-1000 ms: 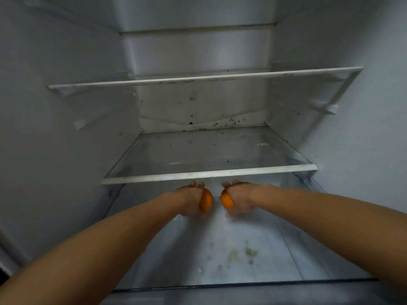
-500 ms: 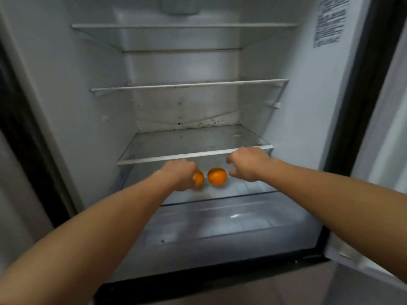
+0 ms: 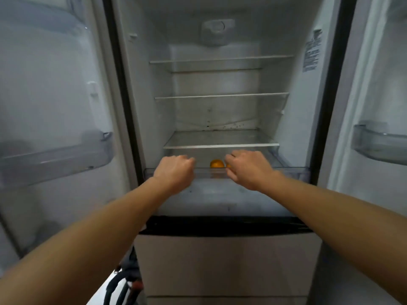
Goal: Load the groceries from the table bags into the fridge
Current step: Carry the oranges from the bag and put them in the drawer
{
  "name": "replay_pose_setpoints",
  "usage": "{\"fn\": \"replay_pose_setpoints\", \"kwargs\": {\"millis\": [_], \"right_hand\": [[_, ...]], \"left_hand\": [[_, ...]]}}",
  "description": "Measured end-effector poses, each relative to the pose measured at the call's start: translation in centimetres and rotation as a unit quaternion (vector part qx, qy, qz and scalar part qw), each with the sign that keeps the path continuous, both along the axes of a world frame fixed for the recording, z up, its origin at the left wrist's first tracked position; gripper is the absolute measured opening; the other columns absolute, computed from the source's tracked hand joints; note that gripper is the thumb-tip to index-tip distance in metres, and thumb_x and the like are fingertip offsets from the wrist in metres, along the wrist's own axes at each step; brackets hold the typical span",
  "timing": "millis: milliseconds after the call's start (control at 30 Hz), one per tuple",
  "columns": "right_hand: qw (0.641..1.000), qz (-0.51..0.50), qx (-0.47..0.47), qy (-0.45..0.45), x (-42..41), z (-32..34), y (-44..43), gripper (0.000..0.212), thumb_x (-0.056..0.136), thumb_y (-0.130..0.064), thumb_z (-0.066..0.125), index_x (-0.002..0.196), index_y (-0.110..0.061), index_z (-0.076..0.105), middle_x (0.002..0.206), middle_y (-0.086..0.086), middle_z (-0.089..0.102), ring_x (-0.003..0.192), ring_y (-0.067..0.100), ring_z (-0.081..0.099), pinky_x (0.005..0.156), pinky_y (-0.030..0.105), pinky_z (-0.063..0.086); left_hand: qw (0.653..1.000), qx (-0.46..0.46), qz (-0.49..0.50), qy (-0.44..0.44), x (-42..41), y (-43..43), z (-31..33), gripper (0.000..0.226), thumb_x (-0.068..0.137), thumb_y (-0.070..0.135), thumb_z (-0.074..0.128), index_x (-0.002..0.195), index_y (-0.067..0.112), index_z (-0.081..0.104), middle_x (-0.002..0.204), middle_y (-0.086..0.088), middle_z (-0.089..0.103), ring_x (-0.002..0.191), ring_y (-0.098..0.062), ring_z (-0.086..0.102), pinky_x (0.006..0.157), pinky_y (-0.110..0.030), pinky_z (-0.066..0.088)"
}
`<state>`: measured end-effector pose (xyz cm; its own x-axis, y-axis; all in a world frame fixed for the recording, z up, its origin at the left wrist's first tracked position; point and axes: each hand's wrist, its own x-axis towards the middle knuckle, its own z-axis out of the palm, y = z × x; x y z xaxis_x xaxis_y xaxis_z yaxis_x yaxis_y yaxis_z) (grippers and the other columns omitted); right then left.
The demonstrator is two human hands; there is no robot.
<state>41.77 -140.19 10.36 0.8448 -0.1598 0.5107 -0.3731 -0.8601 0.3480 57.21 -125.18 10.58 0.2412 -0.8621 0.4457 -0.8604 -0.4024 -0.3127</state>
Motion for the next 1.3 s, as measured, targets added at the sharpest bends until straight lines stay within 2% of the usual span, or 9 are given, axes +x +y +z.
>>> {"fn": "replay_pose_setpoints", "kwargs": {"millis": [100, 233, 467, 567, 667, 800, 967, 1167, 1300], "right_hand": [[0.999, 0.038, 0.007, 0.016, -2.5, -2.0, 4.0, 0.030, 0.094, -0.036, 0.045, 0.114, -0.015, 0.055, 0.112, 0.008, 0.059, 0.105, 0.029, 0.057, 0.065, 0.035, 0.036], [0.993, 0.098, 0.050, 0.037, -5.5, -5.6, 10.1, 0.030, 0.094, -0.035, 0.048, 0.112, -0.013, 0.056, 0.113, 0.010, 0.059, 0.105, 0.032, 0.058, 0.070, 0.037, 0.042], [0.969, 0.222, 0.066, 0.089, -6.3, -9.7, 24.5, 0.034, 0.093, -0.035, 0.046, 0.118, -0.014, 0.054, 0.114, 0.008, 0.058, 0.104, 0.029, 0.057, 0.071, 0.037, 0.046], [0.952, 0.281, 0.082, 0.094, -5.9, -10.5, 31.9, 0.029, 0.089, -0.029, 0.050, 0.111, -0.015, 0.061, 0.109, 0.008, 0.062, 0.101, 0.032, 0.060, 0.069, 0.037, 0.047], [0.930, 0.346, 0.073, 0.099, -5.6, -10.6, 39.7, 0.025, 0.089, -0.027, 0.050, 0.105, -0.011, 0.060, 0.102, 0.010, 0.061, 0.095, 0.032, 0.060, 0.065, 0.036, 0.043], [0.902, 0.417, 0.053, 0.096, -5.8, -10.9, 50.9, 0.027, 0.092, -0.032, 0.047, 0.109, -0.013, 0.055, 0.106, 0.008, 0.058, 0.099, 0.029, 0.057, 0.064, 0.036, 0.040], [0.864, 0.489, 0.061, 0.105, -7.5, -12.1, 68.0, 0.029, 0.094, -0.035, 0.043, 0.114, -0.016, 0.055, 0.108, 0.005, 0.058, 0.098, 0.025, 0.057, 0.063, 0.034, 0.040], [0.810, 0.571, 0.075, 0.113, -11.4, -14.0, 88.6, 0.029, 0.097, -0.035, 0.044, 0.117, -0.016, 0.053, 0.111, 0.004, 0.059, 0.099, 0.022, 0.059, 0.074, 0.033, 0.047], [0.769, 0.622, 0.069, 0.127, -13.2, -14.4, 99.6, 0.021, 0.096, -0.034, 0.043, 0.106, -0.018, 0.052, 0.101, 0.001, 0.058, 0.087, 0.019, 0.058, 0.063, 0.028, 0.038]], "left_hand": [[0.999, -0.010, 0.030, 0.013, -3.4, 5.3, -2.4, 0.017, 0.093, 0.022, 0.041, 0.100, 0.013, 0.053, 0.107, -0.009, 0.062, 0.094, -0.035, 0.060, 0.062, -0.035, 0.034], [0.995, 0.028, 0.087, 0.042, -8.7, 13.4, -6.8, 0.019, 0.092, 0.024, 0.043, 0.105, 0.014, 0.053, 0.109, -0.009, 0.060, 0.096, -0.034, 0.060, 0.063, -0.035, 0.034], [0.969, 0.075, 0.218, 0.092, -16.1, 29.8, -10.9, 0.024, 0.092, 0.026, 0.044, 0.112, 0.015, 0.052, 0.112, -0.007, 0.058, 0.102, -0.032, 0.058, 0.064, -0.035, 0.035], [0.952, 0.070, 0.277, 0.112, -17.9, 38.1, -11.9, 0.020, 0.092, 0.023, 0.044, 0.107, 0.015, 0.054, 0.112, -0.007, 0.058, 0.098, -0.030, 0.059, 0.067, -0.036, 0.045], [0.930, 0.059, 0.341, 0.123, -20.0, 46.6, -12.3, 0.018, 0.093, 0.019, 0.042, 0.104, 0.014, 0.054, 0.108, -0.006, 0.058, 0.094, -0.028, 0.059, 0.067, -0.036, 0.047], [0.900, 0.045, 0.413, 0.131, -23.7, 58.4, -12.6, 0.017, 0.092, 0.020, 0.042, 0.103, 0.013, 0.053, 0.105, -0.007, 0.058, 0.092, -0.028, 0.059, 0.068, -0.035, 0.043], [0.853, 0.054, 0.500, 0.138, -29.6, 75.1, -13.6, 0.013, 0.092, 0.020, 0.042, 0.098, 0.013, 0.052, 0.098, -0.006, 0.056, 0.085, -0.027, 0.057, 0.060, -0.035, 0.038], [0.796, 0.060, 0.581, 0.159, -37.2, 93.7, -13.2, 0.011, 0.092, 0.020, 0.046, 0.099, 0.017, 0.053, 0.098, -0.003, 0.056, 0.084, -0.022, 0.056, 0.062, -0.032, 0.037], [0.763, 0.048, 0.624, 0.161, -41.4, 103.6, -13.7, 0.011, 0.093, 0.020, 0.044, 0.099, 0.018, 0.052, 0.098, -0.002, 0.056, 0.085, -0.022, 0.058, 0.060, -0.031, 0.037]]}}
